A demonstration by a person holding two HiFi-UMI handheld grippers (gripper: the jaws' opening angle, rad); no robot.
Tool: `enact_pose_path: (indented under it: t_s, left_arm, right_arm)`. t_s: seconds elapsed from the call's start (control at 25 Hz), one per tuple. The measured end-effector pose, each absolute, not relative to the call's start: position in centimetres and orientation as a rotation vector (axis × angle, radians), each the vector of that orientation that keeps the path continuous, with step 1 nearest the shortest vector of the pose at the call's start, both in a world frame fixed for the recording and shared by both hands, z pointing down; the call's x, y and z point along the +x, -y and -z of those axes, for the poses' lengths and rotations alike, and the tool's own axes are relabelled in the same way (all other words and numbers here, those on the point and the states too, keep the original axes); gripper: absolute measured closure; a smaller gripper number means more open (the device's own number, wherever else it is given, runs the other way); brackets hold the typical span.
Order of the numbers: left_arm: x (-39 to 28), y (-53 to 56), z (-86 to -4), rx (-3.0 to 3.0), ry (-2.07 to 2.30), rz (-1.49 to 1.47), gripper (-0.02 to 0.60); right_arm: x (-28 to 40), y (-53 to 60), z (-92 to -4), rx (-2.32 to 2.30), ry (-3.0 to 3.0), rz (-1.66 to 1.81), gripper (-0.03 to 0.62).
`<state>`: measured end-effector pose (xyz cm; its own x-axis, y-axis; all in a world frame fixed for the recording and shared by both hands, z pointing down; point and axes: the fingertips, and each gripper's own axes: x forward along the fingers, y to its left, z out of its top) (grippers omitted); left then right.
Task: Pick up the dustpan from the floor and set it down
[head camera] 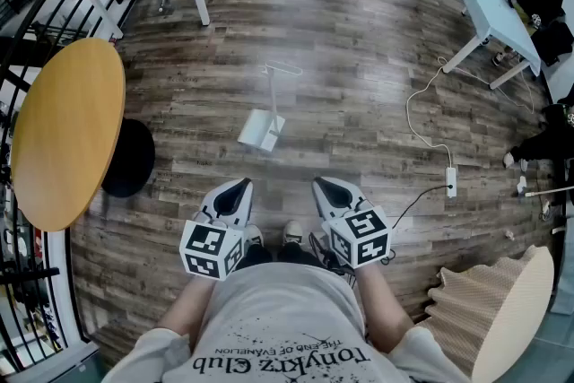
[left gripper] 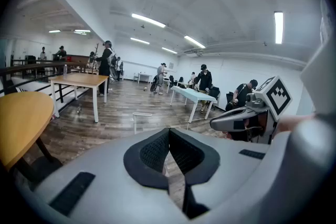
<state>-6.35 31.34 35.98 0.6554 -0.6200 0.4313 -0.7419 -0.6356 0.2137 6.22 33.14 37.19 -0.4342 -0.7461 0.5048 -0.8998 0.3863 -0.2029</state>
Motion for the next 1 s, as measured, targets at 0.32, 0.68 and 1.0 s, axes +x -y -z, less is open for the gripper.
enact_pose_path:
  t_s: [0.32, 0.68, 1.0]
  left_arm:
    - [-6.6, -30.5, -36.0, 2.504, 1.078, -0.46, 0.558]
    - [-6.8, -30.5, -36.5, 2.495, 1.059, -0.453, 0.558]
    - [-9.9, -29.4, -35.6, 2.518, 1.004, -0.421, 0.558]
  right_arm:
    - [5.8, -32.3, -37.8, 1.422, 2.319, -0.652, 0.569]
    - [5.8, -31.4, -37.3, 1.501, 2.323, -0.657, 0.569]
    - [1.9, -30.5, -37.2, 1.536, 2.315, -0.671, 0.569]
